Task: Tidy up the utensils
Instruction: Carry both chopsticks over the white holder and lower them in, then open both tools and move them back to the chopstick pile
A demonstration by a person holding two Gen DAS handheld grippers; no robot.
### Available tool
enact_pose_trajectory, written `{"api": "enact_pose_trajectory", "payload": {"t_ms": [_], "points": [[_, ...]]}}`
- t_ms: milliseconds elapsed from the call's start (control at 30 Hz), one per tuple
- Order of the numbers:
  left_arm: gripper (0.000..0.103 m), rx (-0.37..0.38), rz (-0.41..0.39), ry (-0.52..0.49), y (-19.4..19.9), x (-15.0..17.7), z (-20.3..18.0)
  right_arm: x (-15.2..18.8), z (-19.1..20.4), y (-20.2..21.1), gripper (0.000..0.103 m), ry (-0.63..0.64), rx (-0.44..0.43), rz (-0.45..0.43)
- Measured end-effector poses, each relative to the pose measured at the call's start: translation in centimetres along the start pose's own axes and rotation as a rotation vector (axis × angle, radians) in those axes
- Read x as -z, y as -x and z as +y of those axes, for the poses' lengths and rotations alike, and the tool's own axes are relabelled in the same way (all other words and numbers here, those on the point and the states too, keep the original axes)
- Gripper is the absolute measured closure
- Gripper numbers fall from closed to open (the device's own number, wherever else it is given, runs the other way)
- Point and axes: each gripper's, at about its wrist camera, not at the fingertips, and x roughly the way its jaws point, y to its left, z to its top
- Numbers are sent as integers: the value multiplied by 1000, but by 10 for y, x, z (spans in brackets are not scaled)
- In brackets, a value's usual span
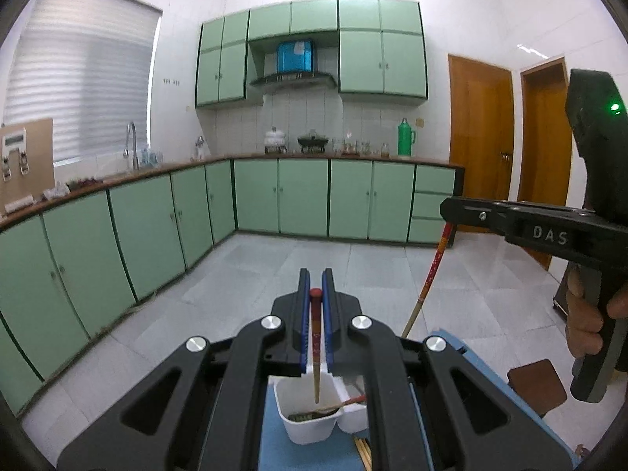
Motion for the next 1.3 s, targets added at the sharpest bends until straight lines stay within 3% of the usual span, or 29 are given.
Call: {"api": "enact_pose_trajectory", "payload": {"t_ms": [300, 367, 433, 633, 867, 1067, 1300], "points": [[96, -4, 103, 15, -32, 22, 13, 33, -5, -28, 95, 0, 6, 100], [90, -9, 102, 18, -28, 23, 17, 36, -8, -23, 86, -4, 12, 97], [74, -17, 89, 30, -17, 23, 21, 39, -11, -11, 75, -7, 31, 76], [59, -43, 51, 54, 35, 38, 24, 56, -20, 39, 49, -24, 86, 9], [37, -39, 99, 82, 84, 92, 12, 119, -12, 99, 6, -57, 158, -33], [35, -44, 207, 85, 101, 161, -3, 192, 5, 115, 6, -92, 162, 67], [35, -89, 314, 65, 102, 228, -3, 272, 34, 105, 6, -88, 177, 207]]}}
